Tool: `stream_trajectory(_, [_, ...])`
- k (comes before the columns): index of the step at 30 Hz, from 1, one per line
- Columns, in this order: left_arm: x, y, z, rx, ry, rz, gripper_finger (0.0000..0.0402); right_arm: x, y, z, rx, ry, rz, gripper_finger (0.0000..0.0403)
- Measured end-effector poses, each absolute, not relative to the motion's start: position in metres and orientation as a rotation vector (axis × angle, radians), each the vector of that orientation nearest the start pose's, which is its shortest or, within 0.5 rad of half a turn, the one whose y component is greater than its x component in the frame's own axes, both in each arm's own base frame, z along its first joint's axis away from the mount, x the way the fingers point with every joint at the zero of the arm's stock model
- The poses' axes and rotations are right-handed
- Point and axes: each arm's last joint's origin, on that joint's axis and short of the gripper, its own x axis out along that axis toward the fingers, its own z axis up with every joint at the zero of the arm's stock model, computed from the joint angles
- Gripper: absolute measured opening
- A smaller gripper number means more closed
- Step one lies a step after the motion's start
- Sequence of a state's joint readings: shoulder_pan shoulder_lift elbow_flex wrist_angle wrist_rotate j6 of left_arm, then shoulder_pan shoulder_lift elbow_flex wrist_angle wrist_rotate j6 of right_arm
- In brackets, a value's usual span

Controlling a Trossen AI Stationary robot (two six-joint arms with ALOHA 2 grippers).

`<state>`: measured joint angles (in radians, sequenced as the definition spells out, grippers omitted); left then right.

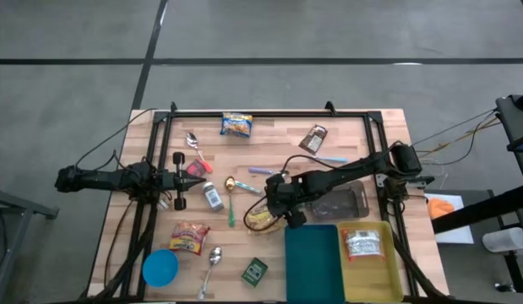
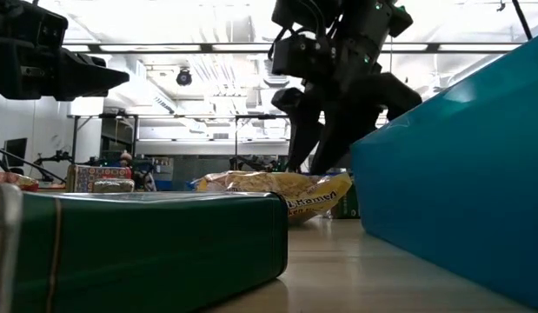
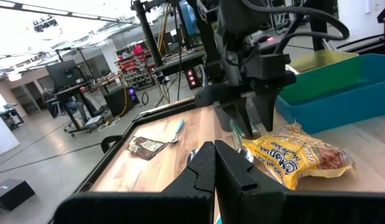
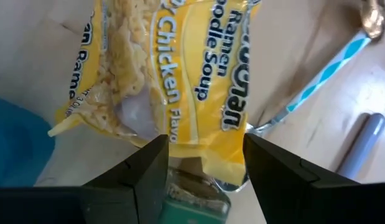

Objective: Pick & Place Food Item
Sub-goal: Put the yellow noodle pack into the yellow bin

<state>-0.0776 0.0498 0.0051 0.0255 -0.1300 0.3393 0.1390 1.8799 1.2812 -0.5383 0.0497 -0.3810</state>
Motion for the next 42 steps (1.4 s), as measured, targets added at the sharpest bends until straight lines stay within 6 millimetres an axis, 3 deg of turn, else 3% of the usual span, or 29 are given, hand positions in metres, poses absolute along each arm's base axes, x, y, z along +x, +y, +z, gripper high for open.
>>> stream_trajectory(10, [0.100, -0.004, 0.164, 0.342, 0.027, 0.049, 0.0000, 0.379, 0.050, 0.179, -0.477, 1.059, 0.306, 0.0206])
stream_trajectory(14, [0.100, -0.004, 0.164, 0.341, 0.027, 0.049, 0.0000, 0.382, 0.052, 0.186, -0.338, 1.054, 0.265, 0.0206])
stream_trajectory(25, [0.100, -0.004, 0.164, 0.341, 0.028, 0.049, 0.0000, 0.369, 0.092, 0.200, -0.218, 1.055, 0.072, 0.0206])
stream_trajectory(33, [0.100, -0.004, 0.164, 0.342, 0.028, 0.049, 0.0000, 0.366, 0.100, 0.200, -0.068, 1.062, -0.029, 0.0206])
stream_trajectory(39, [0.100, -0.004, 0.164, 0.341, 0.027, 0.049, 0.0000, 0.369, 0.099, 0.202, -0.212, 1.042, -0.031, 0.0206])
stream_trajectory(42, [0.100, -0.004, 0.164, 0.341, 0.028, 0.049, 0.0000, 0.369, 0.088, 0.200, -0.312, 1.081, 0.065, 0.0206])
